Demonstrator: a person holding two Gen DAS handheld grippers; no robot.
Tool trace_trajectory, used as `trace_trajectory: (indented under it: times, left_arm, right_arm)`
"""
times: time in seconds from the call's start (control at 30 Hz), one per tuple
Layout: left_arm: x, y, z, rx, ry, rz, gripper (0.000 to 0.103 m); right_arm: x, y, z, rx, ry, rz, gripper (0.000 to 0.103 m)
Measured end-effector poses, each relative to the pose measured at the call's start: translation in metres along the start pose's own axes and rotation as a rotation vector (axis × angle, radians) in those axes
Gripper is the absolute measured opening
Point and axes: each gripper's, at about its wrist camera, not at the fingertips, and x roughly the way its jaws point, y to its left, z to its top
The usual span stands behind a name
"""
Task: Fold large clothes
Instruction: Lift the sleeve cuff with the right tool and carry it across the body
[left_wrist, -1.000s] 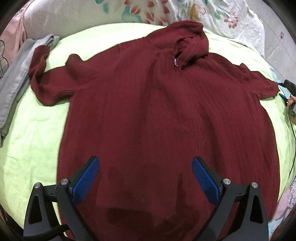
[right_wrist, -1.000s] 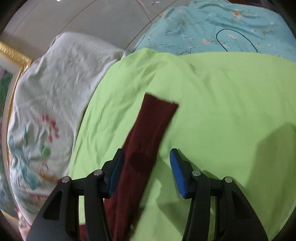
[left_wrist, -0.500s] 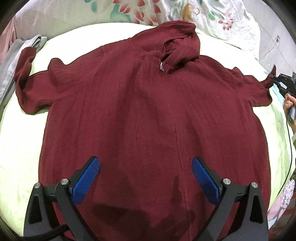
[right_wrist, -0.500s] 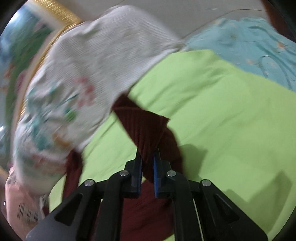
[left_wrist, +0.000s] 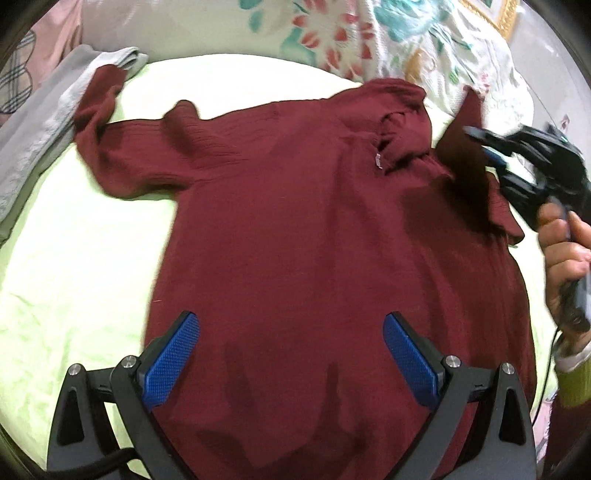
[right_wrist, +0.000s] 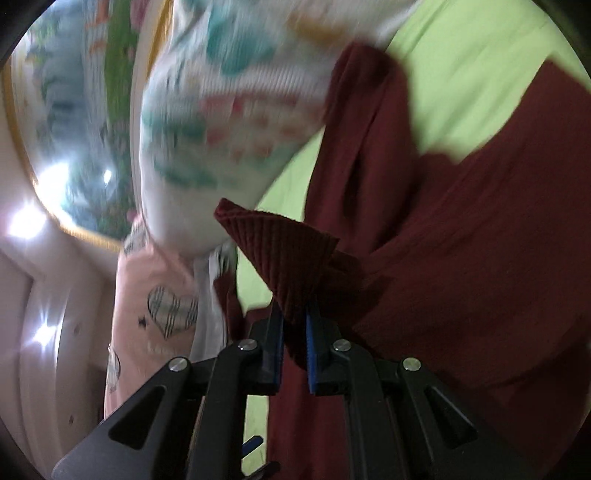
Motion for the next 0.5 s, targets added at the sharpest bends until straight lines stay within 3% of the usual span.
trace_trajectory:
  times: [0.1, 0.33, 0.5]
  left_arm:
    - [-0.004, 0.012, -0.002, -0.014, -0.009, -0.005, 0.1]
    - [-0.01, 0.04, -0.006, -0.062, -0.017, -0.054, 0.1]
    - [-0.005, 0.042, 0.002, -0.061, -0.018, -0.078, 0.1]
  right_arm:
    - [0.064, 0.02, -0.024, -0.003, 0.093, 0.011, 0.01]
    - [0.162, 0.041, -0.054, 0.011, 0.183, 0.037, 0.01]
    - [0.213, 0.042, -0.063, 0.02, 0.224, 0.011, 0.02]
